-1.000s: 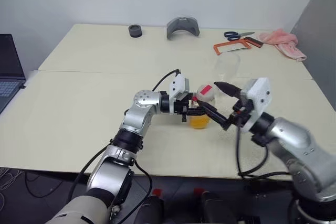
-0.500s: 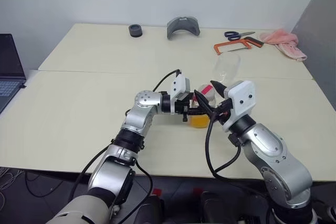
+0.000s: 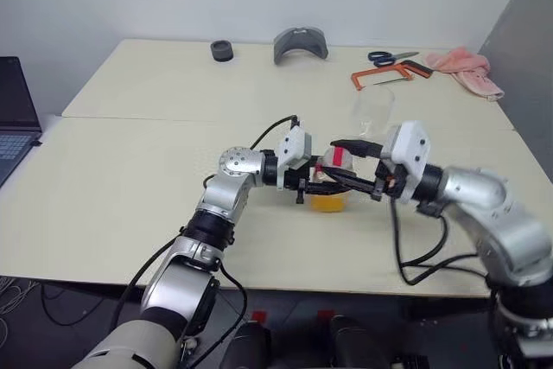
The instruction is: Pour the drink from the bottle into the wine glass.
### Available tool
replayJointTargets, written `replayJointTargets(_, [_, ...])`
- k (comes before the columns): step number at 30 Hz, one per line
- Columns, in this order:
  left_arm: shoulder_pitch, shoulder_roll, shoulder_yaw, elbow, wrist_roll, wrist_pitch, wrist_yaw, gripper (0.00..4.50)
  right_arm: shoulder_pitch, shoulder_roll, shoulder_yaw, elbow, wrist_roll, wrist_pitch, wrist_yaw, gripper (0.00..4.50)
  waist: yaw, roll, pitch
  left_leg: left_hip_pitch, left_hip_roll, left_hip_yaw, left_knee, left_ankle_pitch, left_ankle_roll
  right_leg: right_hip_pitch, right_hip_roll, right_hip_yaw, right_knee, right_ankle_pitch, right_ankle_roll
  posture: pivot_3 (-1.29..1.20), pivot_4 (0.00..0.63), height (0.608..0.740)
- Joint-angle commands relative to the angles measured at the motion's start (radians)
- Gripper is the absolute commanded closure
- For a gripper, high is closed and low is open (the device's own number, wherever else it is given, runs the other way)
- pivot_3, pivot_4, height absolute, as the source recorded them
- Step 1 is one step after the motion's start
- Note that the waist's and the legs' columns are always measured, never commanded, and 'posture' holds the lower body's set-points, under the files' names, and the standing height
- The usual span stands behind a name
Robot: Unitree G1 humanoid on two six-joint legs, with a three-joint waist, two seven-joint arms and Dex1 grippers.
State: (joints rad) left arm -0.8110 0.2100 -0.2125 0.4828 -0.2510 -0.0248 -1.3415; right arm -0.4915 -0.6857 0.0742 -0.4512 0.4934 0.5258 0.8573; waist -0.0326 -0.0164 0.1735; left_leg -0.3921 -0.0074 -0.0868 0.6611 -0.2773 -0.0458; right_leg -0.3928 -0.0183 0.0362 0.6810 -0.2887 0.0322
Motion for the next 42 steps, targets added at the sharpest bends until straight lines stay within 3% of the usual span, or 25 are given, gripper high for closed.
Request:
replayJointTargets(1, [-0.029, 0.008, 0.024, -0.003, -0.010, -0.005, 0.011, 2.83, -0.022, -0.034, -0.027, 0.001, 0.119, 0.095, 0.095, 2.64, 0.000, 0.000, 0.000, 0.000, 0.000, 0.000, 0.000, 0.000, 0.000, 0.000, 0.000, 0.000, 0.000, 0.000, 0.000, 0.00, 0.150, 0.740])
replayJointTargets(4, [-0.018, 0.008, 0.026, -0.014, -0.014, 0.000, 0.022, 2.83, -0.012, -0.030, -0.052, -0.014, 0.114, 0.104, 0.051, 2.64, 0.001, 0.000, 0.000, -0.001, 0.000, 0.000, 0.000, 0.000, 0.000, -0.001, -0.002, 0.001, 0.000, 0.000, 0.000, 0.00, 0.150, 0.740])
replayJointTargets(9, [0.000, 0.000, 0.022, -0.028, -0.021, 0.007, 0.041, 2.83, 0.042, 0.014, -0.146, -0.106, 0.136, 0.135, -0.094, 0.89, 0.002, 0.000, 0.000, -0.002, 0.001, -0.001, 0.001, 0.000, 0.000, -0.001, -0.003, 0.001, 0.001, 0.000, 0.000, 0.00, 0.150, 0.740])
replayJointTargets(10, [0.001, -0.002, 0.023, -0.030, -0.022, 0.010, 0.044, 2.83, 0.062, 0.031, -0.160, -0.141, 0.138, 0.142, -0.139, 0.84, 0.002, 0.000, 0.000, -0.002, 0.001, -0.001, 0.001, 0.000, 0.000, -0.001, -0.003, 0.001, 0.001, 0.000, 0.000, 0.00, 0.150, 0.740])
replayJointTargets(13, [0.005, -0.006, 0.024, -0.034, -0.022, 0.015, 0.048, 2.83, 0.112, 0.065, -0.164, -0.224, 0.126, 0.158, -0.232, 0.84, 0.002, 0.000, 0.000, -0.003, 0.001, -0.003, 0.001, 0.000, 0.000, -0.002, -0.003, 0.001, 0.001, 0.000, 0.000, 0.00, 0.150, 0.740])
replayJointTargets(19, [0.000, -0.016, 0.027, -0.026, -0.022, 0.015, 0.052, 2.84, 0.174, 0.203, -0.035, -0.292, -0.040, 0.121, -0.441, 0.84, -0.001, 0.000, 0.000, -0.002, 0.000, -0.002, 0.001, 0.000, 0.000, -0.003, -0.002, 0.002, 0.002, 0.000, 0.000, 0.00, 0.150, 0.740])
replayJointTargets(23, [-0.001, -0.019, 0.030, -0.025, -0.021, 0.014, 0.049, 2.84, 0.184, 0.209, -0.023, -0.278, -0.102, 0.100, -0.471, 0.84, 0.001, 0.000, 0.000, -0.003, 0.000, -0.003, 0.001, 0.000, -0.001, -0.003, -0.002, 0.002, 0.002, 0.000, 0.000, 0.00, 0.150, 0.740])
replayJointTargets(42, [0.000, -0.012, 0.032, -0.024, -0.020, 0.014, 0.057, 2.84, 0.259, 0.190, -0.123, -0.334, -0.033, 0.141, -0.468, 0.84, 0.000, 0.000, 0.000, -0.003, 0.000, -0.001, 0.001, 0.000, 0.000, -0.003, -0.002, 0.002, 0.002, 0.000, 0.000, 0.00, 0.150, 0.740])
